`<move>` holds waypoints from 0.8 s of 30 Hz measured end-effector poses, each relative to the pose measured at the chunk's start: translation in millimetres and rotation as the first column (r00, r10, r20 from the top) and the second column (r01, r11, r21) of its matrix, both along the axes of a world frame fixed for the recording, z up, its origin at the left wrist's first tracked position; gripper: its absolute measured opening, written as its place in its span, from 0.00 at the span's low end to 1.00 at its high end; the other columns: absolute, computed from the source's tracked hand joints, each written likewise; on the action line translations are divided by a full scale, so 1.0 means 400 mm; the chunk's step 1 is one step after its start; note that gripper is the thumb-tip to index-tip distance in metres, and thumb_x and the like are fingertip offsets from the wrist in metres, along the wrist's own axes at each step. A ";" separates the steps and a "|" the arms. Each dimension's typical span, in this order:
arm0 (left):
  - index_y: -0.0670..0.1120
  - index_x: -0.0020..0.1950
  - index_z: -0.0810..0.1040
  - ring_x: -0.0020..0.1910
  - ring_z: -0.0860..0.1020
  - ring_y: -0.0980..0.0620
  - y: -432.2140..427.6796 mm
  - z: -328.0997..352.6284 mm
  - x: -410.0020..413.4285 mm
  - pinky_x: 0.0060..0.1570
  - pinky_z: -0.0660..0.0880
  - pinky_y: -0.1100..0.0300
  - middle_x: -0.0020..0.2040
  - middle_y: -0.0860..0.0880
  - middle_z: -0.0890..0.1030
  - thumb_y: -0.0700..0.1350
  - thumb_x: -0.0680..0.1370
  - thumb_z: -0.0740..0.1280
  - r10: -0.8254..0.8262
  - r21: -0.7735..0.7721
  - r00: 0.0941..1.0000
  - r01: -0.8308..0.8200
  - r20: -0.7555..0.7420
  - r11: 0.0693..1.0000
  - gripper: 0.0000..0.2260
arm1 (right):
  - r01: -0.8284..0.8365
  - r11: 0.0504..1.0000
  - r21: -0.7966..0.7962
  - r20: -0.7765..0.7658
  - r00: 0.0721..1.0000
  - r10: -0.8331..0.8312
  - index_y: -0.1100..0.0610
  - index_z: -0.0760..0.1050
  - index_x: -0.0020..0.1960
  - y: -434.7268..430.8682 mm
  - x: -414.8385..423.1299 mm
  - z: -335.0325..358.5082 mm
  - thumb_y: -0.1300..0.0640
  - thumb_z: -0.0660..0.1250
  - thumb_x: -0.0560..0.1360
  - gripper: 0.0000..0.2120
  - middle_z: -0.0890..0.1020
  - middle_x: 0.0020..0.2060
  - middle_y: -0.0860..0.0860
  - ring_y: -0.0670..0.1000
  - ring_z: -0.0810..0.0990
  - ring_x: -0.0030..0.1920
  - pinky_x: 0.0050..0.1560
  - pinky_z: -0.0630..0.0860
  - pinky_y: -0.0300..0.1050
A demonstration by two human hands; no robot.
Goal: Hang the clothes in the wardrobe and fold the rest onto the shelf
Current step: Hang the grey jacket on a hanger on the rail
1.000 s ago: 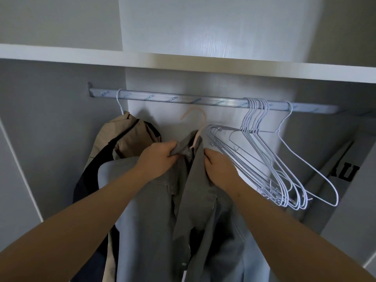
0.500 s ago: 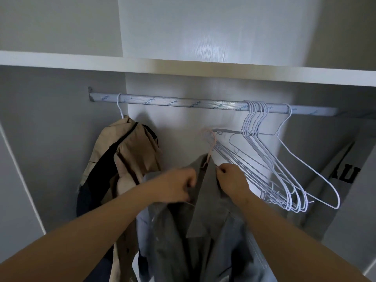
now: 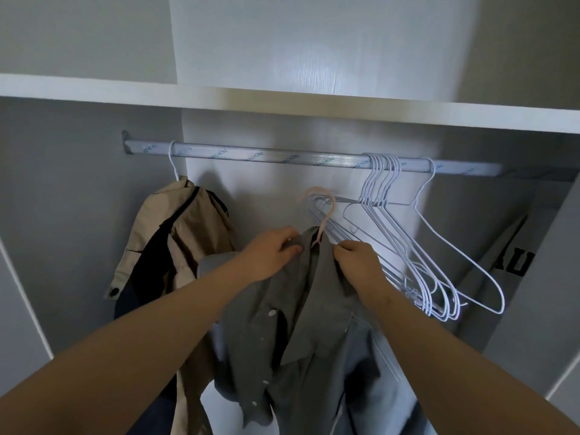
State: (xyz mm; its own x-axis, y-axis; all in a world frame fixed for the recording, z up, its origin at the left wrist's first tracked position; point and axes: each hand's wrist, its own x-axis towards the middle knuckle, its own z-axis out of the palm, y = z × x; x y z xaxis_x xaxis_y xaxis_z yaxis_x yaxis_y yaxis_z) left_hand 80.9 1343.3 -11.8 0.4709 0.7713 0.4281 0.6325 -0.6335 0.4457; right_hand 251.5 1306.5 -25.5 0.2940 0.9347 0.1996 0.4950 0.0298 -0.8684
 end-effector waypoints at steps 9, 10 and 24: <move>0.48 0.42 0.74 0.33 0.69 0.56 0.022 -0.004 0.034 0.35 0.66 0.64 0.32 0.51 0.71 0.38 0.76 0.67 0.126 -0.223 0.872 -0.020 0.473 0.975 0.06 | 0.150 0.989 0.008 0.310 0.940 -0.145 0.55 0.66 0.28 -0.011 0.086 -0.015 0.46 0.53 0.80 0.24 0.72 0.27 0.52 0.49 0.70 0.29 0.34 0.64 0.42; 0.48 0.42 0.74 0.34 0.70 0.55 0.023 -0.007 0.039 0.35 0.66 0.64 0.33 0.51 0.71 0.38 0.76 0.67 0.136 -0.223 0.869 -0.031 0.475 0.974 0.06 | 0.177 0.983 -0.048 0.323 0.934 -0.152 0.57 0.70 0.30 -0.009 0.092 -0.017 0.46 0.53 0.80 0.24 0.76 0.31 0.54 0.52 0.73 0.32 0.37 0.65 0.43; 0.46 0.46 0.75 0.50 0.75 0.48 0.092 -0.035 -0.010 0.49 0.70 0.60 0.49 0.45 0.79 0.42 0.78 0.63 0.437 -0.412 0.780 -0.254 0.448 0.875 0.03 | 0.039 0.923 -0.383 -0.275 0.949 -0.154 0.64 0.77 0.45 0.009 0.070 0.044 0.60 0.65 0.74 0.06 0.80 0.38 0.61 0.55 0.75 0.34 0.34 0.71 0.40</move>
State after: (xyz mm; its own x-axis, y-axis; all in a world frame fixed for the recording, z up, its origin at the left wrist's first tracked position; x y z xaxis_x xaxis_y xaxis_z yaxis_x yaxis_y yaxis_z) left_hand 77.0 1380.0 -25.9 -0.0731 0.9699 0.2325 0.3990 -0.1852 0.8981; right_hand 279.6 1310.2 -7.9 0.3776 0.8880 -0.2623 0.1995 -0.3546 -0.9135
